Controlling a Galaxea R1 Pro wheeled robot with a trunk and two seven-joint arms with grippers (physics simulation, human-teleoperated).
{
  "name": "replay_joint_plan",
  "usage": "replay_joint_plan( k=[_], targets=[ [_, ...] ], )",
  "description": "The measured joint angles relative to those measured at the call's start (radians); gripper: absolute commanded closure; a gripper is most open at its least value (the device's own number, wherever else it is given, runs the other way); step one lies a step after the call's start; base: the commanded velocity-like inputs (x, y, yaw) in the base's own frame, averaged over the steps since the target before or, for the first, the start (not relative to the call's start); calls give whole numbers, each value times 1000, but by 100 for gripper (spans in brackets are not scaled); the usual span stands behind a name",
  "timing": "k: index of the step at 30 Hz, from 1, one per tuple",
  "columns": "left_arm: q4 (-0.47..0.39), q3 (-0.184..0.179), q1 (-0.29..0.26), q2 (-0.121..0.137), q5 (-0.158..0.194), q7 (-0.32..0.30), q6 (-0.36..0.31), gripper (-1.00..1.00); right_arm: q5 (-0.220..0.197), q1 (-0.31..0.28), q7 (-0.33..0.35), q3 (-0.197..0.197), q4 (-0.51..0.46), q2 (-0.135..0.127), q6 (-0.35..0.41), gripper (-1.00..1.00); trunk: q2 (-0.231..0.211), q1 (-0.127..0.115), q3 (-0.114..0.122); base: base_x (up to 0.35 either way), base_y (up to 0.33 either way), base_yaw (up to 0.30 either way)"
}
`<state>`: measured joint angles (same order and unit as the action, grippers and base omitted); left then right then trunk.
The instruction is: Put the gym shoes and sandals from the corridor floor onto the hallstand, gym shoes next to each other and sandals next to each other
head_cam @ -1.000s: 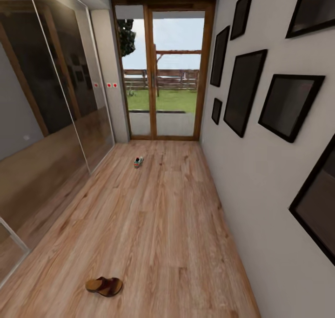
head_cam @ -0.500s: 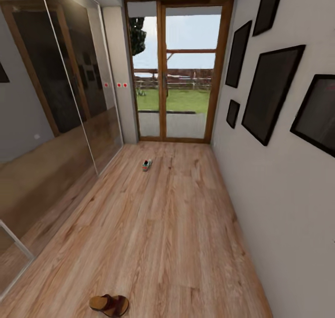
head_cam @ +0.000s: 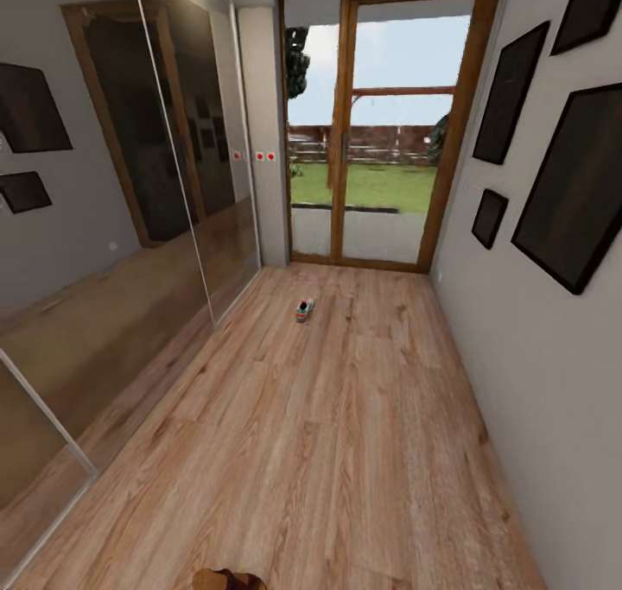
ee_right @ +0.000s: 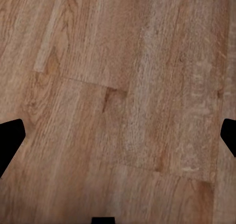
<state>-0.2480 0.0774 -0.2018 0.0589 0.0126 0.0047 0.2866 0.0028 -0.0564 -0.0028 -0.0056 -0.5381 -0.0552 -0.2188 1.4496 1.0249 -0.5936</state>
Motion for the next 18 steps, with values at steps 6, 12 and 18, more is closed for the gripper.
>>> replay_joint_plan(
  k=[6, 12, 18],
  targets=[
    [0, 0, 0, 0, 0, 0, 0, -100, 0, 0, 0, -1, 1, 0, 0, -100, 0, 0, 0, 44, 26, 33],
    [0, 0, 0, 0, 0, 0, 0, -100, 0, 0, 0, -1, 1, 0, 0, -100, 0, 0, -1, 111, 94, 6],
    [0, 0, 0, 0, 0, 0, 0, -100, 0, 0, 0, -1, 1, 0, -1, -100, 0, 0, -1, 214, 191, 1]
  ],
)
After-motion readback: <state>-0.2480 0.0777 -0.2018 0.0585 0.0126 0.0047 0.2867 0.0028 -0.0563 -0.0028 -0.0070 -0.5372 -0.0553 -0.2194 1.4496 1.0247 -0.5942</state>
